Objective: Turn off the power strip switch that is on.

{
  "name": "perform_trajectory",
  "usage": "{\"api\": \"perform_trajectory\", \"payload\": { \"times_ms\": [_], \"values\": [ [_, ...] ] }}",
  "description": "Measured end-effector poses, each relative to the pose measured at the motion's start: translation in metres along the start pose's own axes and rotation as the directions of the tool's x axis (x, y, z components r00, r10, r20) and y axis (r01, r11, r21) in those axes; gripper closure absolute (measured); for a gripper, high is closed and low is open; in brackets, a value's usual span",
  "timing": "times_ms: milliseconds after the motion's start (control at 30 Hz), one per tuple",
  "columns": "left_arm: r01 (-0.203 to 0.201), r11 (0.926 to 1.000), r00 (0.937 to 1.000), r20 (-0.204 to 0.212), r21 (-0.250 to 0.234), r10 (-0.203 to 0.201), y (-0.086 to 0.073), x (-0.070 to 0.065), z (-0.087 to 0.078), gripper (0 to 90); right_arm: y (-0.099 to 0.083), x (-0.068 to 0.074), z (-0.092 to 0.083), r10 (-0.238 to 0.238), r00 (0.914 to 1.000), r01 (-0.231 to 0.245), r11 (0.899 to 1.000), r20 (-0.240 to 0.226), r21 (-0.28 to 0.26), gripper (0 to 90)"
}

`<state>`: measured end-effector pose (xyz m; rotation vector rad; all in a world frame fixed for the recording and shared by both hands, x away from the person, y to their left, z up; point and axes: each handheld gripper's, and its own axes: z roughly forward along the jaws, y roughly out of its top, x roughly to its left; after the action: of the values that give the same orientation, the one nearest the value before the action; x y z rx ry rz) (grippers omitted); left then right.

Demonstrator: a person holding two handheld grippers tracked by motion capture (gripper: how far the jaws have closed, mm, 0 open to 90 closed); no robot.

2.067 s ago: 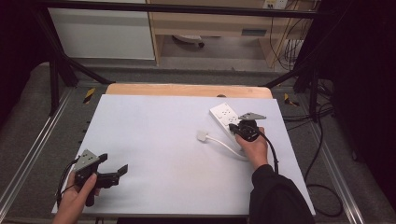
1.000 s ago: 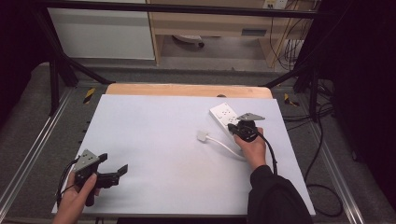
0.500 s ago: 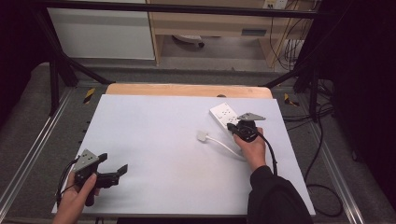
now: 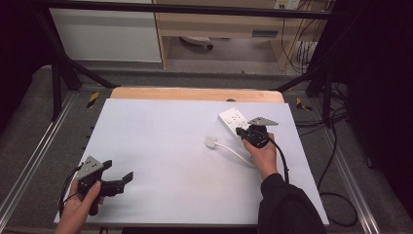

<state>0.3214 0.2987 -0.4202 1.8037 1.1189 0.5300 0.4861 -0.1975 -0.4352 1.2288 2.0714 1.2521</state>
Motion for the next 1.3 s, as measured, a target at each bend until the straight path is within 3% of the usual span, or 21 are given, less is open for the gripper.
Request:
{"api": "perform_trajectory", "payload": {
  "times_ms": [800, 1100, 1300],
  "values": [
    [0.0, 1.0, 1.0, -0.004, 0.001, 0.0, 0.0, 0.0, 0.0, 5.6, 0.007, 0.002, -0.01, 0.031, 0.9994, -0.032, 0.999, -0.015, -0.027, 70.6],
    [-0.002, 1.0, 1.0, -0.002, 0.003, 0.002, 0.0, 0.0, 0.0, 5.6, 0.009, 0.003, -0.011, 0.052, 0.9987, -0.052, 0.998, -0.001, -0.026, 56.5],
    [-0.001, 1.0, 1.0, -0.003, 0.002, 0.001, 0.0, 0.0, 0.0, 5.6, 0.01, 0.004, -0.011, 0.058, 0.998, -0.058, 0.998, 0.025, -0.009, 40.5]
  ]
}}
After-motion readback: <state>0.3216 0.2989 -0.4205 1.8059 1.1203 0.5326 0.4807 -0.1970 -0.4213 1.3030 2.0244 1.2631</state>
